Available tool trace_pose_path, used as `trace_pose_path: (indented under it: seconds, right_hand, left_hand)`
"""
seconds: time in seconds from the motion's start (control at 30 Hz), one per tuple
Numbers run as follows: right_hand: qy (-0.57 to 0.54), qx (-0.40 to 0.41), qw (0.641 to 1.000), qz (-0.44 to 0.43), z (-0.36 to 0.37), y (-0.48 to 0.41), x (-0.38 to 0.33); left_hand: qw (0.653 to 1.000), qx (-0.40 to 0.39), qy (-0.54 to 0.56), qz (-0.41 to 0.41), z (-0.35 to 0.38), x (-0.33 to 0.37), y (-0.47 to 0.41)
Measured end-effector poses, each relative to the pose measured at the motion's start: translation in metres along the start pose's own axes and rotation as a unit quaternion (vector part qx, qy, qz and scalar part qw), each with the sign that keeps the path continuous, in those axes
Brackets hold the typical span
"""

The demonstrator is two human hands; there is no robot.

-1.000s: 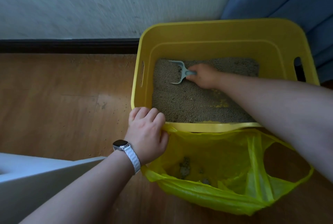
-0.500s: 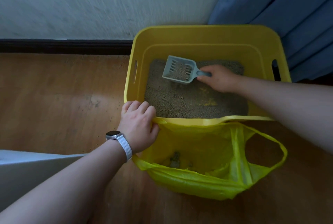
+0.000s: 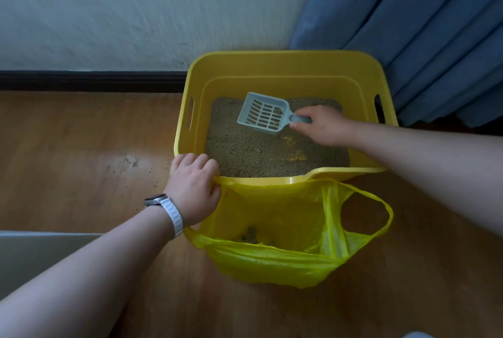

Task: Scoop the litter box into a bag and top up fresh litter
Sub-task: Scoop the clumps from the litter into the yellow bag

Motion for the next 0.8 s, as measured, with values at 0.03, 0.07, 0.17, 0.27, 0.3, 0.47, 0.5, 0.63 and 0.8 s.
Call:
trace_pose_path:
  seconds: [0.03, 0.07, 0.17, 0.27, 0.3, 0.47, 0.5, 0.63, 0.8]
  right_hand:
    - [0.009, 0.002, 1.000, 0.000, -0.001, 0.002, -0.001]
    - [0.022, 0.009, 1.000, 0.003, -0.002, 0.003, -0.001]
    - [0.043, 0.061, 0.997, 0.022, -0.008, 0.008, 0.002]
    - [0.055, 0.072, 0.996, 0.010, -0.008, 0.020, 0.000]
    - [0.065, 0.073, 0.995, 0.000, -0.007, 0.027, -0.002]
    - [0.141, 0.116, 0.980, -0.083, -0.011, 0.066, -0.007]
    - [0.154, 0.123, 0.974, -0.111, -0.010, 0.074, -0.007]
    - [0.168, 0.176, 0.931, -0.270, -0.003, 0.104, -0.004]
    - [0.222, 0.208, 0.852, -0.426, 0.021, 0.128, -0.004]
  left_hand:
    - [1.000, -0.004, -0.002, -0.001, 0.000, 0.000, 0.000]
    - [1.000, -0.009, -0.002, -0.002, 0.001, 0.000, 0.000]
    - [1.000, -0.022, 0.000, -0.003, 0.003, -0.001, 0.001]
    - [0.999, -0.031, 0.003, 0.004, 0.002, -0.002, 0.000]
    - [0.999, -0.033, 0.003, 0.003, 0.001, -0.002, 0.000]
    - [0.999, -0.033, 0.005, -0.004, 0.000, 0.000, -0.001]
    - [1.000, -0.030, 0.006, -0.004, 0.000, -0.001, 0.000]
    - [1.000, -0.025, 0.006, -0.009, 0.000, -0.001, 0.000]
    - [1.000, -0.012, -0.003, -0.008, 0.000, 0.000, -0.001]
Point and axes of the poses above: each hand's wrist, its own y-axis away from the middle knuckle, its own z-axis out of the palm, x = y × z, the point moved 5 cm from there along -y, towards the middle knuckle, and after that the axes turned 13 degrees about z, right-handed, at the moved point
